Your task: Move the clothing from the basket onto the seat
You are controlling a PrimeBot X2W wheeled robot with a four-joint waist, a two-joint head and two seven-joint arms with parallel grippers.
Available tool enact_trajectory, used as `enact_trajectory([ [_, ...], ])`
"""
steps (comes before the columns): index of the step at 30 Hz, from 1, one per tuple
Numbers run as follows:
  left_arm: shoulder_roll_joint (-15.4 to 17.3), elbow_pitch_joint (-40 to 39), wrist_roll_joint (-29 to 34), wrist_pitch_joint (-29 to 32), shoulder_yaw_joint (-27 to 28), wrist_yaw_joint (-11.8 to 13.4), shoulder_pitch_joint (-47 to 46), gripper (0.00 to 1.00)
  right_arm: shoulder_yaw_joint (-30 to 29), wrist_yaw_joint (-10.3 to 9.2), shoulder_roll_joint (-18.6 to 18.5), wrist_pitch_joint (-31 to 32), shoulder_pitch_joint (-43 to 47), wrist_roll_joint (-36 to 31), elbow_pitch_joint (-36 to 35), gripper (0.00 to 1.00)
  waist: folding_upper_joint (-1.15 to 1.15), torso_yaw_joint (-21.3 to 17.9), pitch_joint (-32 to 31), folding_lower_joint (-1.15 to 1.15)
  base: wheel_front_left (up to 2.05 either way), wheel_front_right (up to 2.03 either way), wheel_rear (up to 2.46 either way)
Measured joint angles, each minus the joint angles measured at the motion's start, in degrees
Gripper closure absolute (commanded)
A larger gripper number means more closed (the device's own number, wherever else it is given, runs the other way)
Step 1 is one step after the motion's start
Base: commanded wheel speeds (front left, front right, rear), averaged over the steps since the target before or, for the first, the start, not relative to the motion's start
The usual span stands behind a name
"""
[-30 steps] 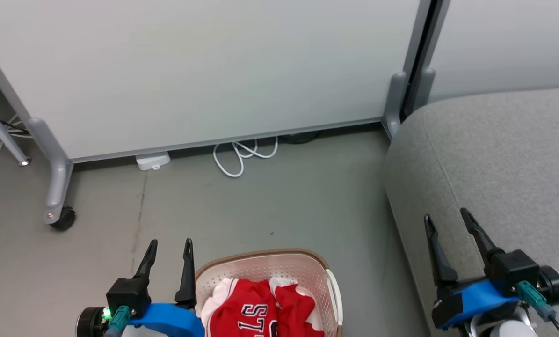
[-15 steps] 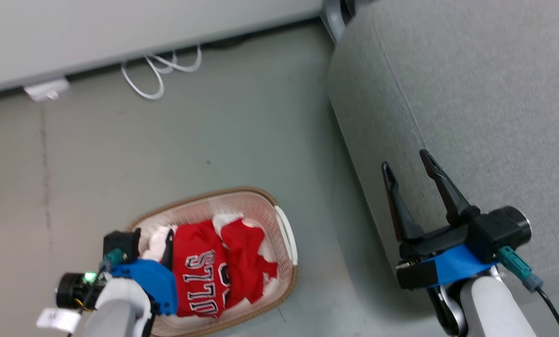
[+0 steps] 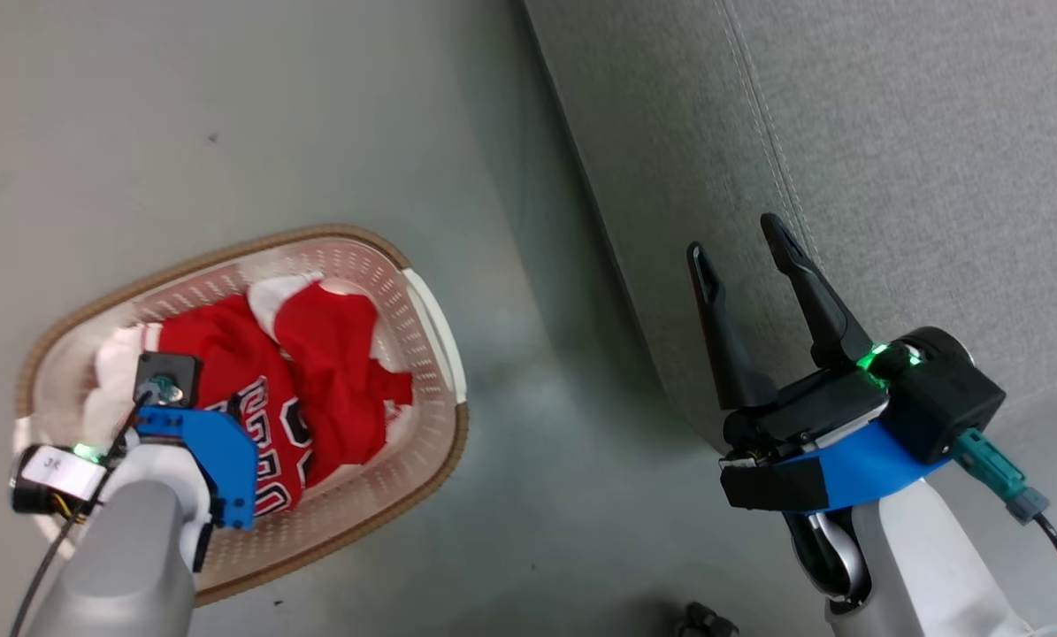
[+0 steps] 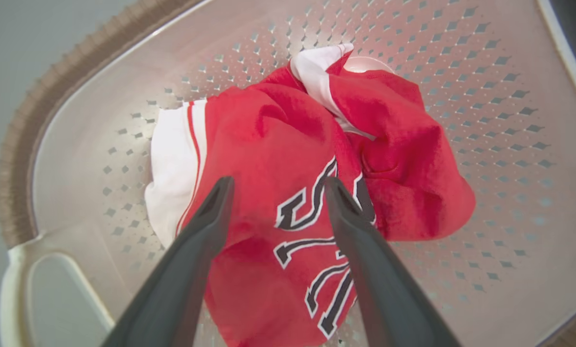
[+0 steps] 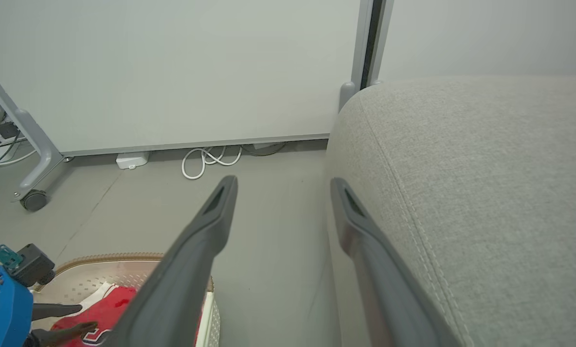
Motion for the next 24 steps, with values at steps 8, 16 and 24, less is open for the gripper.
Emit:
enact_trajectory([
  [8, 4.01, 2.77, 1.79, 0.73, -0.59, 4.74, -3.19, 0.00, 1.56, 0.00, 0.00, -0.03, -0.34, 3.14, -1.94, 0.00, 0.00, -4.02, 6.00, 0.00, 0.00, 0.00, 0.00],
  [16, 5.08, 4.98, 2.13, 5.15, -1.36, 6.61, -5.27, 0.00, 3.12, 0.00, 0.01, -0.04, -0.67, 5.09, -2.15, 0.00, 0.00, -5.64, 9.24, 0.00, 0.00, 0.00, 0.00],
  [24, 3.35, 4.79, 1.56, 5.97, -2.40, 5.45, -6.09, 1.00, 3.39, 0.00, 0.01, -0.04, -1.41, 5.58, -1.89, 0.00, 0.00, -5.35, 9.61, -0.01, 0.00, 0.00, 0.00],
])
